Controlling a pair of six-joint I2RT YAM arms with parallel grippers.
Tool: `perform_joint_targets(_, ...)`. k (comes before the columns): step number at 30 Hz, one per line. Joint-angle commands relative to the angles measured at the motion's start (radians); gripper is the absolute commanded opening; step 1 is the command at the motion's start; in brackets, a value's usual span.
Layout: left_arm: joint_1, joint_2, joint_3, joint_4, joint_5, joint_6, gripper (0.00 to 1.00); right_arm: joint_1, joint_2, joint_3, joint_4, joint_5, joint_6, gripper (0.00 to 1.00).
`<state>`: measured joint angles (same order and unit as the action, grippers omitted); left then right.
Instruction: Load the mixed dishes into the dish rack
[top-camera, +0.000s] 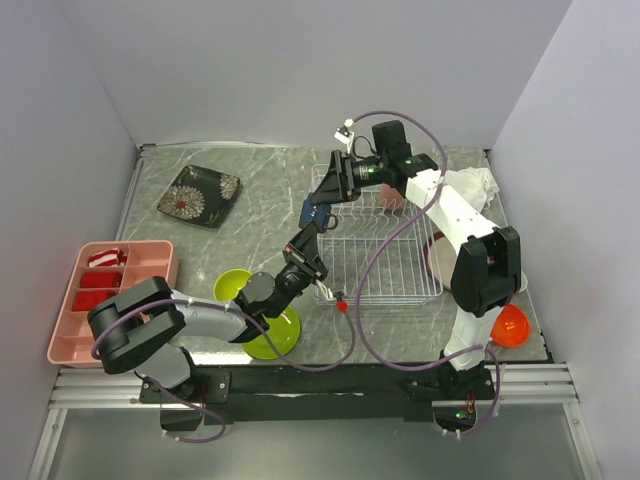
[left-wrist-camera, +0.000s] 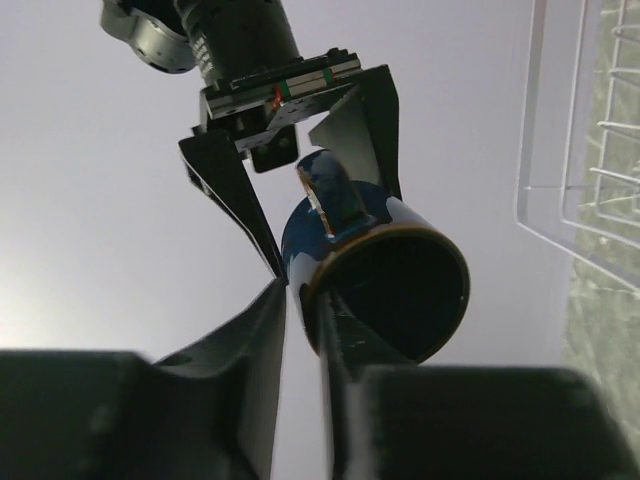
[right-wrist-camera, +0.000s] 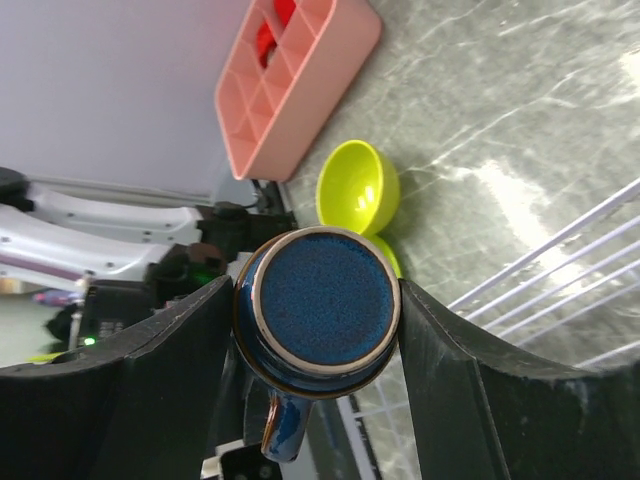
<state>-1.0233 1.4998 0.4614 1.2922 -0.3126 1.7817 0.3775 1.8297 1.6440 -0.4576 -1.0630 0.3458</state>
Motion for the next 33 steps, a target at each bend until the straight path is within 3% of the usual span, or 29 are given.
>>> perform_joint_targets(1, 0.008, -0.030, 0.014, 0.185, -0.042, -0.048, 0.31, 0.035, -0.050, 0.092, -0.101, 0.033, -0.177, 0.50)
perform_joint_targets(3, -0.006, -0.085, -0.019, 0.154, -0.049, -0.065, 0.36, 0.034, -0.041, 0.126, -0.125, 0.090, -0.247, 0.49)
perform_joint_targets(4, -0.012, -0.108, -0.033, 0.104, -0.052, -0.083, 0.54, 0.034, -0.030, 0.161, -0.133, 0.112, -0.273, 0.49)
perform_joint_targets(5, -0.020, -0.157, -0.058, 0.078, -0.059, -0.093, 0.62, 0.035, -0.026, 0.177, -0.142, 0.161, -0.295, 0.49)
perform_joint_targets(6, -0.035, -0.182, -0.070, 0.047, -0.063, -0.103, 0.64, 0.032, -0.018, 0.191, -0.144, 0.179, -0.329, 0.48)
perform_joint_targets(7, -0.043, -0.206, -0.081, 0.021, -0.080, -0.128, 0.76, 0.034, -0.006, 0.220, -0.144, 0.196, -0.337, 0.47)
perform_joint_targets(10, -0.072, -0.301, -0.116, -0.092, -0.126, -0.184, 0.86, 0.028, 0.019, 0.260, -0.127, 0.258, -0.372, 0.46)
perform_joint_targets(15, -0.098, -0.464, -0.115, -0.391, -0.227, -0.324, 0.87, 0.023, 0.054, 0.306, -0.115, 0.336, -0.451, 0.44)
perform_joint_targets(22, -0.072, -0.506, 0.017, -0.718, -0.405, -0.585, 0.89, -0.005, 0.132, 0.352, -0.055, 0.541, -0.515, 0.40)
perform_joint_targets(26, -0.044, -0.487, 0.071, -0.768, -0.418, -0.643, 0.89, -0.005, 0.164, 0.359, 0.019, 0.697, -0.521, 0.39)
perform_joint_targets(33, -0.012, -0.469, 0.097, -0.807, -0.424, -0.706, 0.90, -0.008, 0.217, 0.350, 0.115, 0.768, -0.580, 0.37)
